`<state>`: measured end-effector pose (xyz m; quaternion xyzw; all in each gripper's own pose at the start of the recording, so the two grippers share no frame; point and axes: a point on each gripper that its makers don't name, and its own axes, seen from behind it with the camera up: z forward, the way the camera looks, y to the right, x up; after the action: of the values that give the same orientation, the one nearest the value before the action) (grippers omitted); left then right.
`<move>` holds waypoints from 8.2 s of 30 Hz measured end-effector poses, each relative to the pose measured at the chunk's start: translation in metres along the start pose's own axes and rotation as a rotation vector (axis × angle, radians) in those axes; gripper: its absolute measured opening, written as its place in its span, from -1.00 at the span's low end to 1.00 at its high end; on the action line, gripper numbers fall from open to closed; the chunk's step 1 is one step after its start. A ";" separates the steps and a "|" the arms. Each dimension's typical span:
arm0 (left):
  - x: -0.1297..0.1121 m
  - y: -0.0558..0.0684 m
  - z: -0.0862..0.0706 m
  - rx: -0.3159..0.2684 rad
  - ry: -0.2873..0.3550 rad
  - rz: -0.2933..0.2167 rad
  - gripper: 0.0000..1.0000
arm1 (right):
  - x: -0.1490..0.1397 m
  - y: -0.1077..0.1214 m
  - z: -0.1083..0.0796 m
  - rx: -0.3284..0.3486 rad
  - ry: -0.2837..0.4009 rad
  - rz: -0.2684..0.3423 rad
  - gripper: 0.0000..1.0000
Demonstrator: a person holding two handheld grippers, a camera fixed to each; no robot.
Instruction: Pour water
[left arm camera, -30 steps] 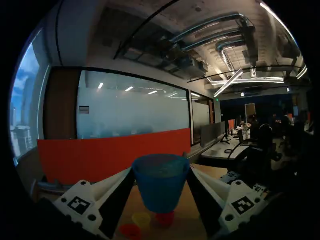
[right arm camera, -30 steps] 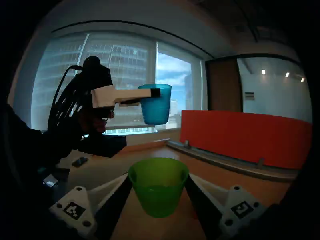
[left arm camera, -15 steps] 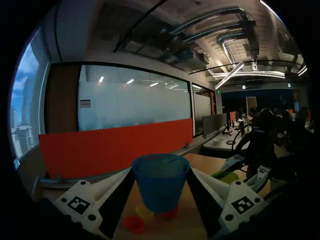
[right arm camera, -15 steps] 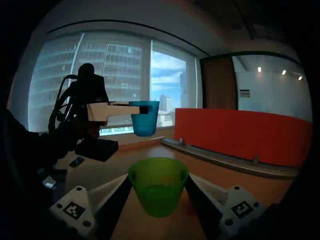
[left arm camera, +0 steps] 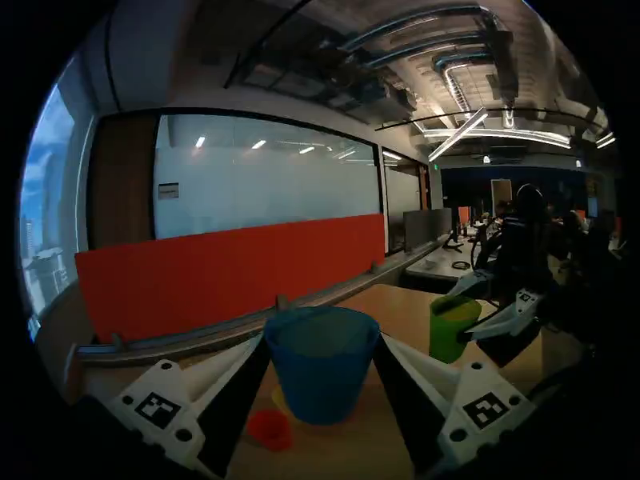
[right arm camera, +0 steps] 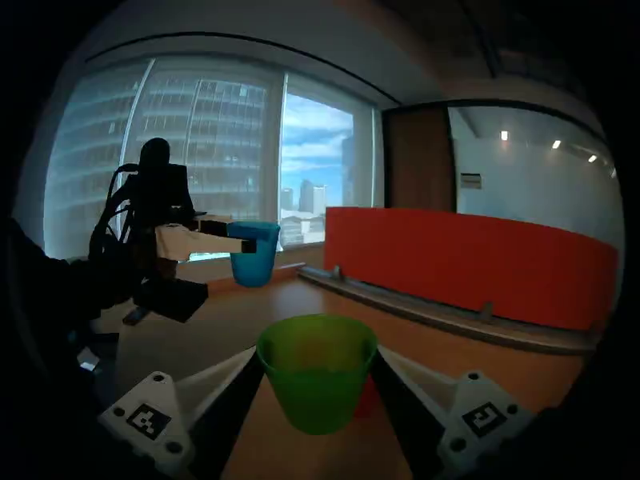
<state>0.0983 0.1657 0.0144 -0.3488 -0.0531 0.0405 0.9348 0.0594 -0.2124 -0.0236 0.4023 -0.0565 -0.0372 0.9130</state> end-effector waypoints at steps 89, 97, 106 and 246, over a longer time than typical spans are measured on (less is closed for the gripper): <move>-0.262 0.037 0.048 -0.229 -0.561 0.070 0.74 | -0.184 0.050 0.023 0.021 -0.544 0.006 0.82; -0.266 0.033 0.046 -0.223 -0.572 0.068 0.75 | -0.187 0.048 0.025 0.027 -0.546 0.007 0.82; -0.273 0.030 0.040 -0.223 -0.605 0.056 0.82 | -0.193 0.046 0.030 0.030 -0.554 0.006 0.82; -0.160 -0.093 -0.123 0.803 0.091 -0.068 0.81 | -0.071 0.132 -0.186 -0.910 0.190 0.202 0.98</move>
<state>-0.0409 -0.0023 -0.0280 0.0447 -0.0032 0.0118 0.9989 0.0172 0.0205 -0.0557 -0.0443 0.0103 0.0679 0.9967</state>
